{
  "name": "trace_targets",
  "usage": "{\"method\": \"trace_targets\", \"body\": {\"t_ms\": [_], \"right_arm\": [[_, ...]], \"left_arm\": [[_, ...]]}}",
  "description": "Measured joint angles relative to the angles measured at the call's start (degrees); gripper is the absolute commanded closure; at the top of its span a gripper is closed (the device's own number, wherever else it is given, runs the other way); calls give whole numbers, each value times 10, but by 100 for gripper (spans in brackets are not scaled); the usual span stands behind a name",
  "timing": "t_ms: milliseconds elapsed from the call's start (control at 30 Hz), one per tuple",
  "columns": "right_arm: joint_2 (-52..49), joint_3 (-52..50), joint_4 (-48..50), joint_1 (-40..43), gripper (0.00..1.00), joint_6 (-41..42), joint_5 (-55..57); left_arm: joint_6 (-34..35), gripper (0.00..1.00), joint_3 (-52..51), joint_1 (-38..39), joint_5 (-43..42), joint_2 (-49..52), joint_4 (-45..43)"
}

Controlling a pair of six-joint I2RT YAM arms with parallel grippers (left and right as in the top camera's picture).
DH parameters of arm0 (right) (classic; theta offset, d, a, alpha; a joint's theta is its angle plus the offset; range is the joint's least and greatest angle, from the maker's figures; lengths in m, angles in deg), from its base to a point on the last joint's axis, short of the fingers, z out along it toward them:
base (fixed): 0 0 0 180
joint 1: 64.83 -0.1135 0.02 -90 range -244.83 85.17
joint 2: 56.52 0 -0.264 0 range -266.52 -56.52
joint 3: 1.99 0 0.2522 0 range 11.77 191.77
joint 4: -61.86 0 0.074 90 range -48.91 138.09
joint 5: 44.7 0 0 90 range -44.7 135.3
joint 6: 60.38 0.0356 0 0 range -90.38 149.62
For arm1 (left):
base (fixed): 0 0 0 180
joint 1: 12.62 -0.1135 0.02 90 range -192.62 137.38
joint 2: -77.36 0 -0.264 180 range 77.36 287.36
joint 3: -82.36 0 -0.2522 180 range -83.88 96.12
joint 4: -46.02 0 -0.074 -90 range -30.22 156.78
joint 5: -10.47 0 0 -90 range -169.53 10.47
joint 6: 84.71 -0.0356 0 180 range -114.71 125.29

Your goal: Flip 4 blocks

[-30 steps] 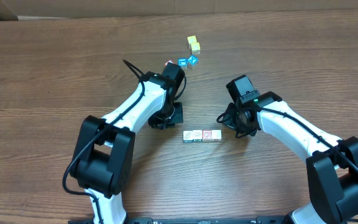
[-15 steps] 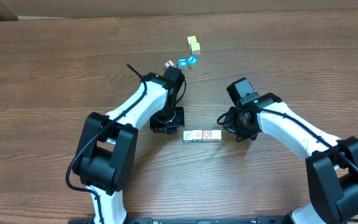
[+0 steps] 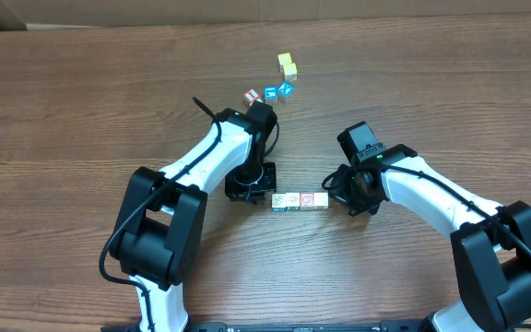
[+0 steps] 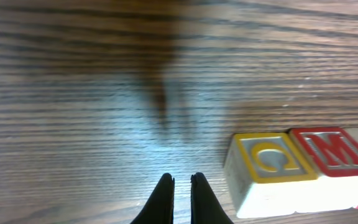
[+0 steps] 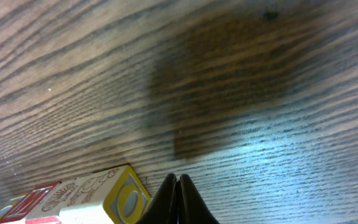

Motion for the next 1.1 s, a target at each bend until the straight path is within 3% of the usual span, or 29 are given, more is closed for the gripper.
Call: {"method": "trace_targets", "body": {"t_ms": [1100], "right_arm": [[0, 0, 8, 0, 96, 11, -39]], "left_arm": [[1, 96, -2, 19, -6, 0, -32]]}}
